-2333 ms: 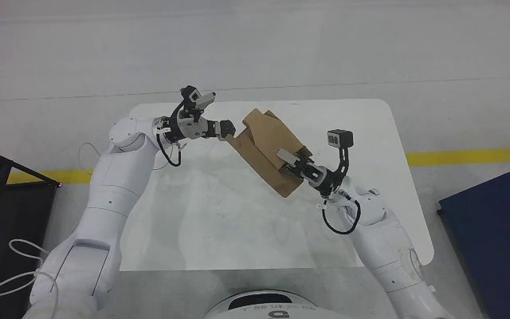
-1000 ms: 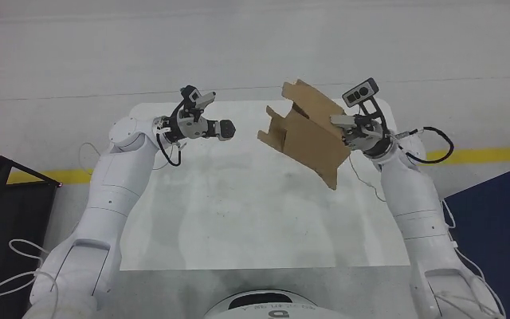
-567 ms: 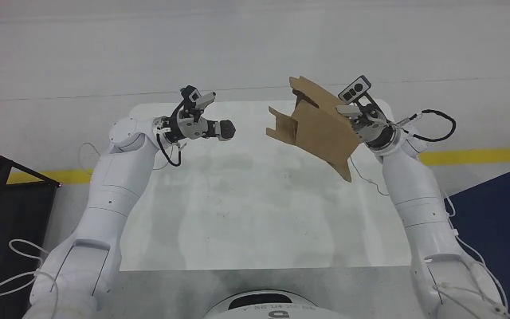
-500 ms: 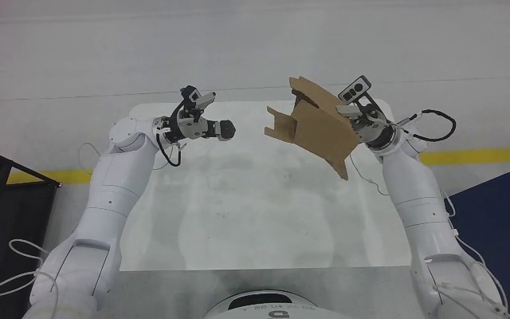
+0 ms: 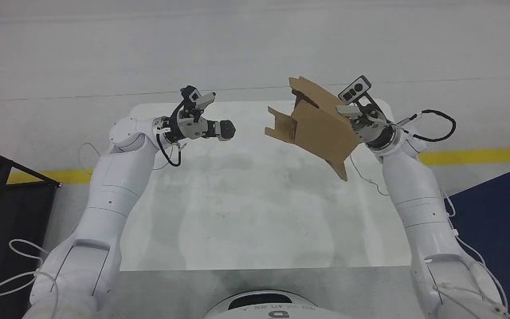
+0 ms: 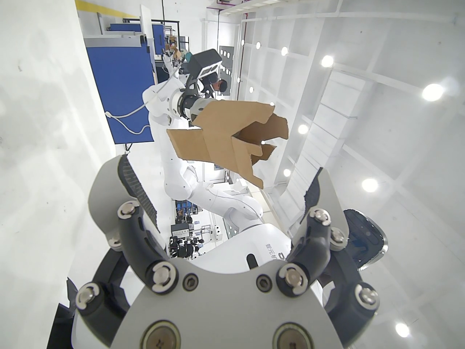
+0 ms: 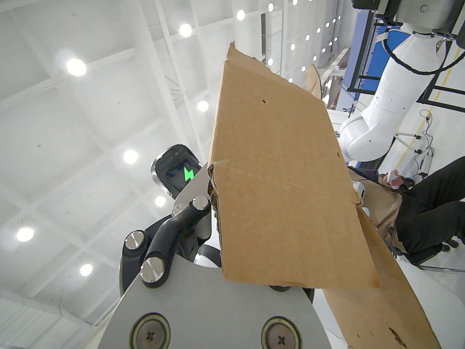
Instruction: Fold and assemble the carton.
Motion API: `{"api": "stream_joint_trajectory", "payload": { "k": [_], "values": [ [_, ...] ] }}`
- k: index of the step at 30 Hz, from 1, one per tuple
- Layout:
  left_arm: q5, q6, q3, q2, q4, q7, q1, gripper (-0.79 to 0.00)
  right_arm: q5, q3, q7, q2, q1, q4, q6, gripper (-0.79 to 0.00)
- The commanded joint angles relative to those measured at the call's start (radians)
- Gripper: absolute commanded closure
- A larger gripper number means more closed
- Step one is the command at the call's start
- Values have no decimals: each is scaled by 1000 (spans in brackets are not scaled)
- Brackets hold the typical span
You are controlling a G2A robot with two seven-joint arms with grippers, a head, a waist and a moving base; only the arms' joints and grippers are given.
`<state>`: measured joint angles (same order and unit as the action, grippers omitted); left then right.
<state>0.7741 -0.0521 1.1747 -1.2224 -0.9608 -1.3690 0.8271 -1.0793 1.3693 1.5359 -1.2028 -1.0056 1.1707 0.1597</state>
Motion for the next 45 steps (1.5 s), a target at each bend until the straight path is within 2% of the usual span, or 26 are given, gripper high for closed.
{"api": "stream_joint_trajectory", "payload": {
  "k": [1, 2, 6, 14, 17, 22, 26, 35, 45],
  "values": [
    [0, 0, 0, 0, 0, 0, 0, -785, 0, 0, 0, 0, 0, 0, 0, 0],
    [0, 0, 0, 0, 0, 0, 0, -785, -6, -3, -6, -1, -3, 0, 11, 0],
    [0, 0, 0, 0, 0, 0, 0, -785, -76, 14, -50, 5, -7, -11, 163, 0],
    [0, 0, 0, 0, 0, 0, 0, -785, -121, 16, -134, 22, -9, -22, 259, 0],
    [-79, -69, 0, 5, -63, 54, 15, -785, -121, 16, -134, 22, -9, -22, 259, 0],
    [-200, -192, 10, 18, -171, 65, 45, -785, -121, 16, -134, 22, -9, -22, 259, 0],
    [-213, -248, 5, 20, -227, 39, 51, -785, -148, 14, -247, 19, -20, -31, 272, 0],
    [-240, -233, -57, 10, -300, 93, 58, -785, -149, -33, -260, 10, -21, -16, 269, 0],
    [-293, -209, -122, -3, -298, 150, 19, -785, -185, -39, -258, 9, -37, 10, 294, 0]
  ]
}}
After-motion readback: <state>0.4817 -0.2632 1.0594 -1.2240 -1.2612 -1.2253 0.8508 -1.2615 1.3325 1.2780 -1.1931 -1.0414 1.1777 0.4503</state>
